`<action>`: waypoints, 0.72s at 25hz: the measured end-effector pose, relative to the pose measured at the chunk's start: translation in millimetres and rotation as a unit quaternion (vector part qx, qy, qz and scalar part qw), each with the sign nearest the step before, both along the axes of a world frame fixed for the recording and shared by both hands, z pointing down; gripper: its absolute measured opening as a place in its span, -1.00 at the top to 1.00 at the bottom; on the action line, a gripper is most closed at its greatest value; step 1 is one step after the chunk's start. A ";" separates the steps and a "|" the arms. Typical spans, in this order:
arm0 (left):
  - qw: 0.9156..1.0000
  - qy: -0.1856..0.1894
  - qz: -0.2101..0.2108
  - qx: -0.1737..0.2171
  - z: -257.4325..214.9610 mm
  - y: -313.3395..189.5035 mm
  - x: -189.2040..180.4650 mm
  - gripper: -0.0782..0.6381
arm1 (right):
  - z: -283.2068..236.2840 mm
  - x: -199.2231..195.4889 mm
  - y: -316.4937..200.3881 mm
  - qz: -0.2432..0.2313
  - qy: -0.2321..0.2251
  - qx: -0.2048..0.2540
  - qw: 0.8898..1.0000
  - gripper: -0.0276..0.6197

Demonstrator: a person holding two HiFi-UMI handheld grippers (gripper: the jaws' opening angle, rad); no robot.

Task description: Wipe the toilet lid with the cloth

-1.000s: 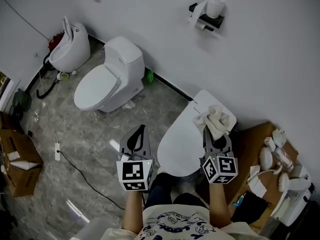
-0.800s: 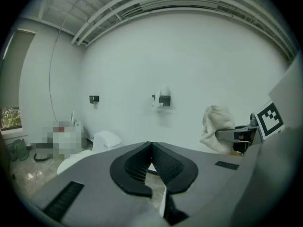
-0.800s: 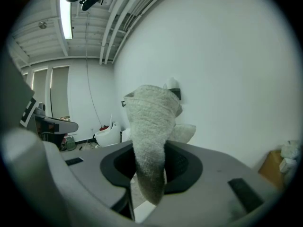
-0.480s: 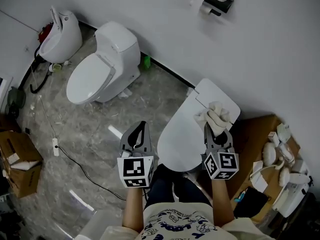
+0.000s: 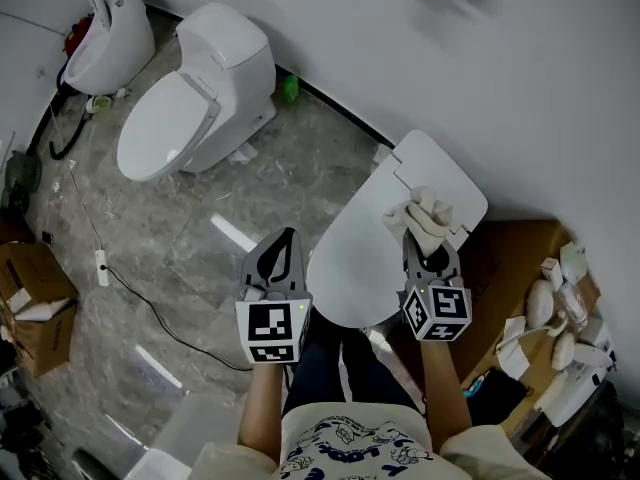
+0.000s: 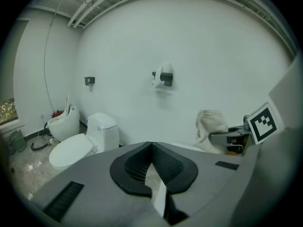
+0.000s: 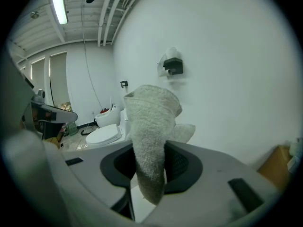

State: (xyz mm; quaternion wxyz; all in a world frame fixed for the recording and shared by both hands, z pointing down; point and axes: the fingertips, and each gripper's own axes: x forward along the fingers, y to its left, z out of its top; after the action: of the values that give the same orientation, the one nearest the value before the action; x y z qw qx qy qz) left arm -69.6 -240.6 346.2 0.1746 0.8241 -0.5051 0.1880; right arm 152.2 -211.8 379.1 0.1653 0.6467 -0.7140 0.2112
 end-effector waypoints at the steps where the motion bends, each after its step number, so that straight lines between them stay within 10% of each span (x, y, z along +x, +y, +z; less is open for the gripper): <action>1: 1.000 -0.002 0.001 -0.004 6.7 -1.1 2.4 0.77 | 9.0 1.8 -3.2 -0.003 0.002 -0.005 1.000 0.57; 18: 0.998 -0.012 0.033 -0.053 104.3 -4.1 29.3 0.77 | 154.8 33.4 -45.8 -0.035 0.042 -0.090 0.994 0.57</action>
State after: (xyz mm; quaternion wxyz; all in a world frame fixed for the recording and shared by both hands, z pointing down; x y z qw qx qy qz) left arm -40.3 -244.8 450.5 0.2058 0.8276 -0.4685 0.2305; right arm 185.7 -257.6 533.9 0.2599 0.6121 -0.7067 0.2418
